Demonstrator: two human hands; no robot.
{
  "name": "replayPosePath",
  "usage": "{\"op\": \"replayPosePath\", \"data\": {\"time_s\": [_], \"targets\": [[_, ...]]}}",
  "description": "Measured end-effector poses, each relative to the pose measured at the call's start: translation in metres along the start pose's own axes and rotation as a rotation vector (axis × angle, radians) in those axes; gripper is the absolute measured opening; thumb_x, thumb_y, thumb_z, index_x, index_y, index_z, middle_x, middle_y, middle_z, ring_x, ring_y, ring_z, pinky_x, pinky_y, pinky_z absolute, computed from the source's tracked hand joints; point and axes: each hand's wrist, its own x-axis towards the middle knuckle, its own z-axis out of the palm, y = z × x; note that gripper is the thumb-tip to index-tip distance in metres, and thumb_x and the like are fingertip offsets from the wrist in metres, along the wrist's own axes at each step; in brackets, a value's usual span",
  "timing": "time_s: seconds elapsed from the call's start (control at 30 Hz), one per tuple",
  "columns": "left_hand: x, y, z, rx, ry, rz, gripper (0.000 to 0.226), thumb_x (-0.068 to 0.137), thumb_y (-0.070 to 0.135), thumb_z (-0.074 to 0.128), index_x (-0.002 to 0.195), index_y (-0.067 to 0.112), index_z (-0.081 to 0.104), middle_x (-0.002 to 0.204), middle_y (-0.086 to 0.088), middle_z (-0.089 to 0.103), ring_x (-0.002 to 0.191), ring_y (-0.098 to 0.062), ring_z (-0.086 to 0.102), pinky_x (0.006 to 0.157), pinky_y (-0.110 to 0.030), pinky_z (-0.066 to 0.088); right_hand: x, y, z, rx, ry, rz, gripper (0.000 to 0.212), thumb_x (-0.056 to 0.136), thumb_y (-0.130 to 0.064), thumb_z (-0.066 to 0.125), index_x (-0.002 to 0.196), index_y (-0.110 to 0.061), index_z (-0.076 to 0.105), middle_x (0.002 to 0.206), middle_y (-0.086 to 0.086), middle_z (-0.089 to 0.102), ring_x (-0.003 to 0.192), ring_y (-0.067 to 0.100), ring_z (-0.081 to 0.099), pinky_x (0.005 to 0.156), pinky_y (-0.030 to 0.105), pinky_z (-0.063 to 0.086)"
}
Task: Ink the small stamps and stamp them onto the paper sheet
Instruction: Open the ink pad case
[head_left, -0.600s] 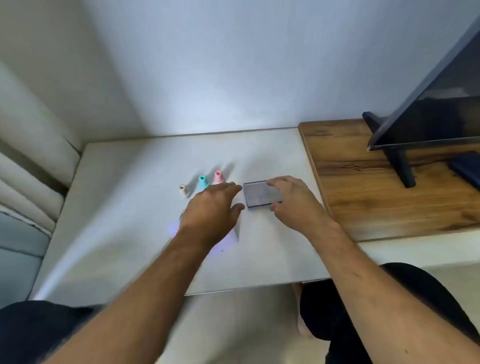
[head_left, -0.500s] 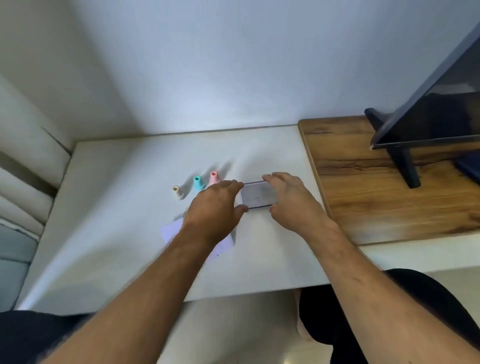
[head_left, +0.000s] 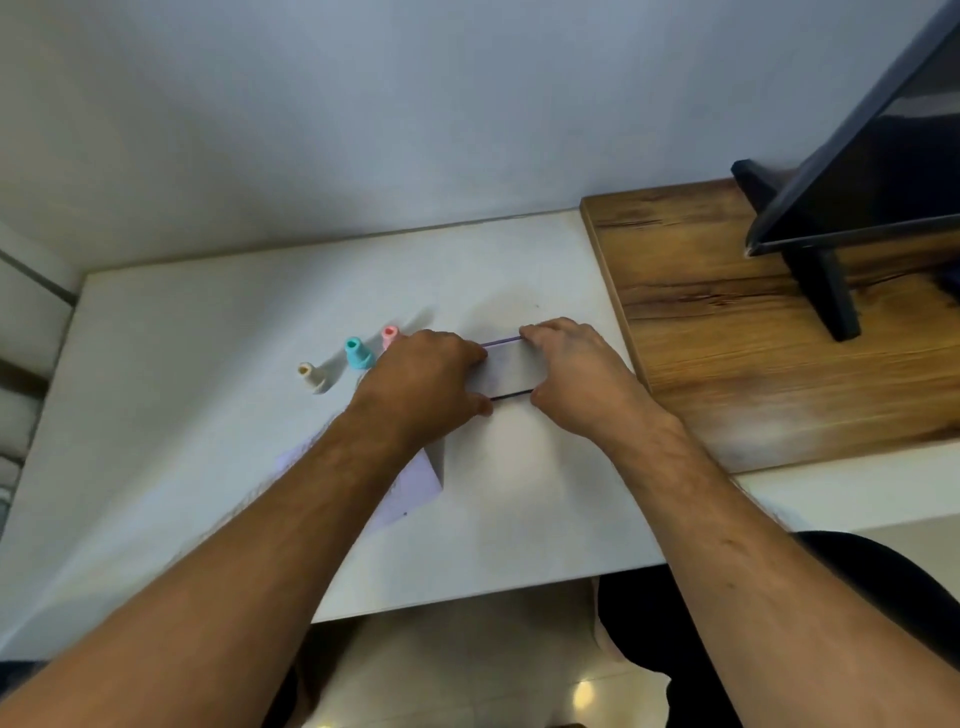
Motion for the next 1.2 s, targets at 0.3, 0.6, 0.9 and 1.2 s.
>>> {"op": "replayPosePath", "data": {"time_s": [0.3,0.6,0.9,1.2], "targets": [[-0.003,-0.001,-0.007,0.013,-0.037,0.024,0.05,0.09,0.048,0.06,0.134,0.025,0.055,0.127,0.001,0.064,0.114,-0.02,0.056,0.098,-0.033,0.044,0.004,0.008,-0.004,0.163,0.017,0.141,0.053,0.073,0.0,0.072,0.123,-0.013,0.061,0.112,0.008,0.067,0.104,0.024,0.06,0.082,0.027,0.05],[0.001,0.001,-0.015,-0.001,-0.096,0.018,0.051,0.089,0.045,0.063,0.134,0.023,0.055,0.125,-0.002,0.063,0.111,-0.02,0.055,0.089,-0.027,0.04,0.007,0.018,-0.007,0.428,-0.056,0.245,0.049,0.064,-0.009,0.087,0.108,-0.022,0.071,0.079,-0.009,0.067,0.07,0.008,0.065,0.075,0.032,0.059],[0.006,0.006,-0.024,0.033,-0.14,0.034,0.05,0.087,0.043,0.066,0.13,0.019,0.057,0.12,-0.004,0.064,0.107,-0.021,0.057,0.083,-0.027,0.041,0.007,0.02,-0.009,0.494,-0.092,0.243,0.039,0.067,-0.019,0.088,0.099,-0.024,0.068,0.084,-0.005,0.069,0.065,0.01,0.065,0.055,0.023,0.053],[0.004,0.01,-0.033,0.096,-0.175,0.036,0.036,0.09,0.034,0.06,0.123,0.019,0.06,0.111,-0.008,0.063,0.09,-0.02,0.054,0.076,-0.031,0.046,0.004,0.023,0.004,0.541,0.002,0.302,0.032,0.062,-0.016,0.09,0.086,-0.024,0.069,0.078,-0.005,0.066,0.067,0.014,0.065,0.049,0.027,0.055]]}}
